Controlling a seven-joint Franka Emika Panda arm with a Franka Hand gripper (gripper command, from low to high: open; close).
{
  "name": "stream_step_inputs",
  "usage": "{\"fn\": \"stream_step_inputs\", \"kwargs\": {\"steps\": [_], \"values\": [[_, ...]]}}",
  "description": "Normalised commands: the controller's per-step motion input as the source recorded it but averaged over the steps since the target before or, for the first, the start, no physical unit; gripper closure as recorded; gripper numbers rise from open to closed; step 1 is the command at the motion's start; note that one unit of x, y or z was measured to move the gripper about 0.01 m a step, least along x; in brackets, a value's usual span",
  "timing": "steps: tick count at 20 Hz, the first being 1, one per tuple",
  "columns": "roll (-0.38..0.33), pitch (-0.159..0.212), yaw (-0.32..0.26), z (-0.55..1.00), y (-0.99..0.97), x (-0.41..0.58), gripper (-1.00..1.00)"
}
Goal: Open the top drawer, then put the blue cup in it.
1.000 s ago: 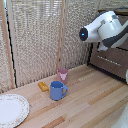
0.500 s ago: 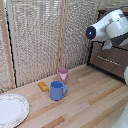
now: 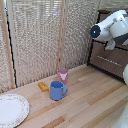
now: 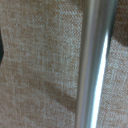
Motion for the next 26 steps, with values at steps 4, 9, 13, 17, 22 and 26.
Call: {"fn": "stream_step_inputs", "kwargs": {"steps": [4,9,13,17,22,26], "values": [[0.000,0.000,0.059,0.00,0.01,0.092,1.00],[0.000,0.005,0.017,0.00,0.04,0.065,1.00],[0.000,0.028,-0.003,0.00,0.07,0.021,1.00],[0.022,0.098,0.011,0.00,0.16,0.000,1.00],[0.059,0.161,0.020,0.00,0.53,0.011,1.00],[0.000,0.073,0.000,-0.04,0.97,-0.008,1.00]]}}
